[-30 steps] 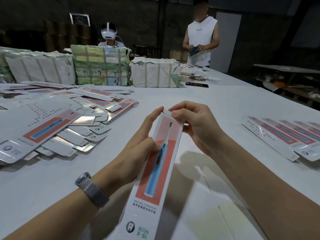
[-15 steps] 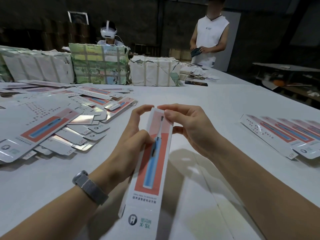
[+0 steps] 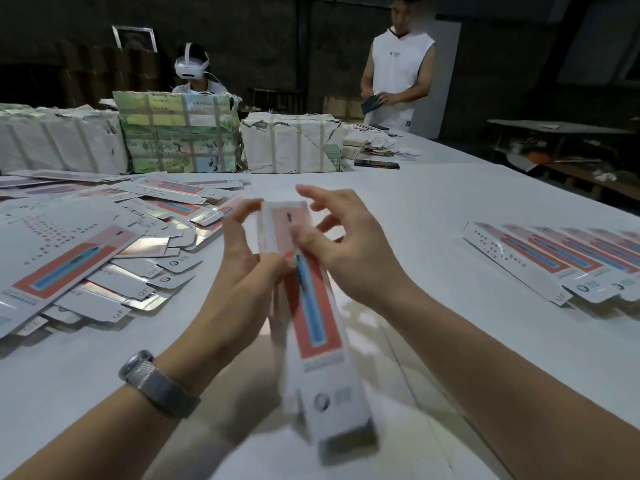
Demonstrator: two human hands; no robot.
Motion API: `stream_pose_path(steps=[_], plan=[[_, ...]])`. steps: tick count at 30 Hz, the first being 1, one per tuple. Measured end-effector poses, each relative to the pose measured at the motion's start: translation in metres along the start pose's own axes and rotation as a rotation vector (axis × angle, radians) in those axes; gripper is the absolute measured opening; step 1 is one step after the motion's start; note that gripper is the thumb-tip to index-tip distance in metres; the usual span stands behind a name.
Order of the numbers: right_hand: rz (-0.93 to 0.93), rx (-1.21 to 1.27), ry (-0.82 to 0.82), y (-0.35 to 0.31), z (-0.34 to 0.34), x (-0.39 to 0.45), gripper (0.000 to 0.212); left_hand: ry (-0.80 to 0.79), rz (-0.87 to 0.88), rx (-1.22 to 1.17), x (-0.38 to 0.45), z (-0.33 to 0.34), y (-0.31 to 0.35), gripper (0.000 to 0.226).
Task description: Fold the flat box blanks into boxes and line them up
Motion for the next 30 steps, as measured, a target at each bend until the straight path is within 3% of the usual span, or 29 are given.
stream_pose_path(steps=[2, 4, 6, 8, 11, 14, 17, 20, 25, 28, 30], plan=[[-0.058, -0.14, -0.11, -0.009, 0.001, -0.002, 0.058, -0.01, -0.033, -0.007, 0.003, 0.001, 0.001, 0.054], [0.015, -0.173, -0.222, -0.01, -0.002, -0.001, 0.072, -0.035, -0.123, -0.085, 0.004, 0.0, 0.0, 0.063], [0.089, -0.23, -0.289, -0.008, -0.011, 0.004, 0.077, -0.123, -0.221, -0.173, 0.005, -0.001, -0.005, 0.072], [0.103, -0.38, -0.302, -0.001, -0.024, 0.012, 0.078, -0.177, -0.221, -0.063, 0.003, -0.003, -0.008, 0.08], [0.224, -0.66, -0.226, 0.028, -0.055, 0.027, 0.062, -0.09, -0.112, 0.23, 0.003, -0.009, -0.008, 0.076], [0.433, -0.922, -0.071, 0.067, -0.099, 0.035, 0.026, 0.023, -0.132, 0.279, 0.007, -0.018, -0.008, 0.043], [0.61, -1.01, -0.014, 0.102, -0.133, 0.029, 0.02, 0.085, -0.214, 0.29, 0.019, -0.031, -0.015, 0.043], [0.729, -1.078, 0.037, 0.125, -0.15, 0.018, 0.029, 0.083, -0.262, 0.311, 0.029, -0.039, -0.024, 0.044], [0.589, -1.216, 0.11, 0.121, -0.144, 0.027, 0.034, 0.116, -0.278, 0.347, 0.033, -0.045, -0.027, 0.041], [0.403, -1.105, 0.128, 0.1, -0.124, 0.034, 0.038, 0.153, -0.176, 0.432, 0.026, -0.042, -0.013, 0.02], [0.233, -0.962, 0.133, 0.08, -0.099, 0.034, 0.032, 0.183, -0.083, 0.605, 0.023, -0.047, -0.004, 0.019]])
Point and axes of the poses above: each hand's wrist, its own x-axis towards the middle knuckle, its own z-axis out of the palm, y = z × x, the point moved 3 cm from there along x, towards the middle knuckle, and after that the axes turned 5 degrees about y, right-handed, at the moved point
